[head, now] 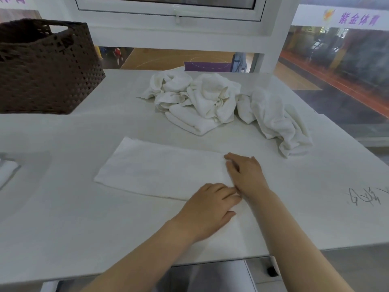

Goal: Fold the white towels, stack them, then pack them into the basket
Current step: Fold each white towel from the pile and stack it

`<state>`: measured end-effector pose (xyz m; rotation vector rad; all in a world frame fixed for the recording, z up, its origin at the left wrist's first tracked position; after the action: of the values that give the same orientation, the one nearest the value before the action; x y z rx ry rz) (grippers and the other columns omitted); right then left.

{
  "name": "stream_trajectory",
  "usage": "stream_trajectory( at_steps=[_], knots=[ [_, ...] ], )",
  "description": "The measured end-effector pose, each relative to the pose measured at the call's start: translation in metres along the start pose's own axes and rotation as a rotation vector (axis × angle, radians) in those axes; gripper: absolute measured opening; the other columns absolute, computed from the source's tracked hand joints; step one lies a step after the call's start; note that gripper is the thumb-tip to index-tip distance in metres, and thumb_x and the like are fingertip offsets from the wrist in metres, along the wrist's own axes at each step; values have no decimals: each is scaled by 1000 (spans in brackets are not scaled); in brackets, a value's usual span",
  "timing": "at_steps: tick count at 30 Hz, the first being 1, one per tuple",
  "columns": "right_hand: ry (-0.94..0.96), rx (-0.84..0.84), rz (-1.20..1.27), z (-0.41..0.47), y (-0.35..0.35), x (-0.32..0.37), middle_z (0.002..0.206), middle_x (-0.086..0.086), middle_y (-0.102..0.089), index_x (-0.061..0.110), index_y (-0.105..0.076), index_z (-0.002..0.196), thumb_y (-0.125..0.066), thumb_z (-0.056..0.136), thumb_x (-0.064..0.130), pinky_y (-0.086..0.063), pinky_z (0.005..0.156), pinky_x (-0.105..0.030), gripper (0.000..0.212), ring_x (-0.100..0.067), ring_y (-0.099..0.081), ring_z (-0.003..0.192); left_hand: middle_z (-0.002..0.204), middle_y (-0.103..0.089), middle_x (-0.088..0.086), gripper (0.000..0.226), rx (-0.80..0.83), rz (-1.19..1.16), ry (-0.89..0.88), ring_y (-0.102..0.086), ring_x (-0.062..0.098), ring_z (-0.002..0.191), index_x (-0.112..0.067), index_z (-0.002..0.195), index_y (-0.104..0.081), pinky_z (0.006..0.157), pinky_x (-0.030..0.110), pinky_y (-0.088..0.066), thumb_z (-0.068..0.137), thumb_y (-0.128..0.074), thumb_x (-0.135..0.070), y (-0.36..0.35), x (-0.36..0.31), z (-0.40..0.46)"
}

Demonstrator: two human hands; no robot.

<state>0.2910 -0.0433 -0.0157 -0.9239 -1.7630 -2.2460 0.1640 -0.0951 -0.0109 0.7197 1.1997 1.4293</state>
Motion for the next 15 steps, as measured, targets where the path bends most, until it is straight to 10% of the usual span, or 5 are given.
stream_trajectory(
  at_steps=[9,15],
  knots=[
    [-75,-4,-55,12,12,-14,130,-2,-56,21,-54,134,-58,94,42,-34,102,-35,45,-25,-45,124,88,-50,1,15,-123,40,185,-47,16,65,-14,92,-59,46,29,-42,83,-70,-21,16,5,5],
    [-270,183,-280,26,10,-17,78,4,-56,22,-55,72,-53,89,60,-36,73,-32,42,-23,-52,88,72,-43,-3,24,-63,110,255,-37,14,49,-17,78,-50,35,24,-19,69,-71,-12,18,7,10]
  ],
)
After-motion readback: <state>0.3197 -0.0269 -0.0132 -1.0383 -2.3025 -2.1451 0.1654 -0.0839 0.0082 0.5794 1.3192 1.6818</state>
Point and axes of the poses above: each hand's wrist, its own z-axis towards the middle knuckle, its own y-axis out of the back of the hand, x = y × z, the point moved 10 cm from there along z, towards the middle knuckle
